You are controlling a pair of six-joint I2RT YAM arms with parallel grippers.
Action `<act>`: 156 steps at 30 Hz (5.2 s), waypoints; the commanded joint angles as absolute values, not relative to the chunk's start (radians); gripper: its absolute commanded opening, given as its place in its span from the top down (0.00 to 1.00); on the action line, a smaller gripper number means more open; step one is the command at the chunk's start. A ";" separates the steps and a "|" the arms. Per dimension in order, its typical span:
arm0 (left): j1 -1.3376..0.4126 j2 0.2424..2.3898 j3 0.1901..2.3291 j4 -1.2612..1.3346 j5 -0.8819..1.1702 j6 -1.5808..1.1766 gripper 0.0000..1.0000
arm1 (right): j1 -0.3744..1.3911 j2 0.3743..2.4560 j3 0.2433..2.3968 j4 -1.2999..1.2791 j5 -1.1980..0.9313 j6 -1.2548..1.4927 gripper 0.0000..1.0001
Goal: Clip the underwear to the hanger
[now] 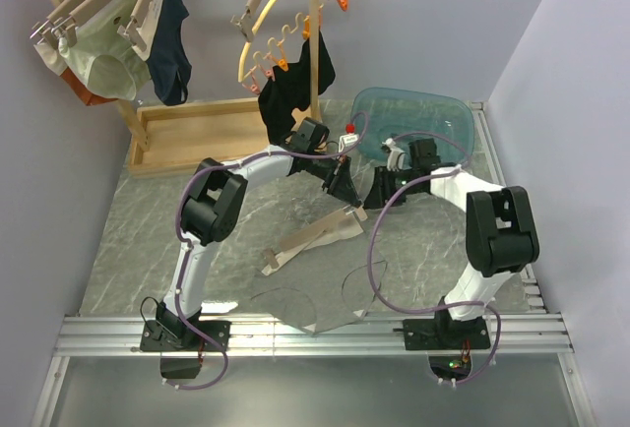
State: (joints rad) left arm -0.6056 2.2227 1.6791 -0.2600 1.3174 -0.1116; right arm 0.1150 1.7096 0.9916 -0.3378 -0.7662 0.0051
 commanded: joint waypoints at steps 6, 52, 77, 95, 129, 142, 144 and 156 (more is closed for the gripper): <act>-0.603 2.178 1.681 -0.258 1.353 -0.075 1.00 | 0.224 1.787 1.006 -0.190 -0.686 0.112 0.55; -0.528 2.148 1.628 -0.181 1.282 -0.104 1.00 | 0.190 1.618 0.867 -0.152 -0.857 0.114 1.00; -0.528 2.166 1.617 -0.222 1.273 -0.055 1.00 | 0.183 1.499 0.831 -0.124 -0.893 0.075 1.00; -0.541 2.172 1.635 -0.307 1.295 0.031 1.00 | 0.184 1.505 0.891 -0.112 -0.917 0.095 1.00; -0.519 2.108 1.718 -0.338 1.177 0.045 0.40 | 0.196 1.471 0.868 -0.114 -0.905 0.061 1.00; -0.437 1.810 1.617 -0.386 0.967 0.074 0.21 | 0.198 1.459 0.864 -0.238 -0.867 -0.041 1.00; -0.423 1.723 1.562 -0.402 0.937 0.116 0.21 | 0.201 1.465 0.861 -0.276 -0.854 -0.052 1.00; -0.336 1.392 1.134 -0.376 0.836 0.126 0.21 | 0.250 1.520 0.995 -0.528 -0.638 -0.245 0.53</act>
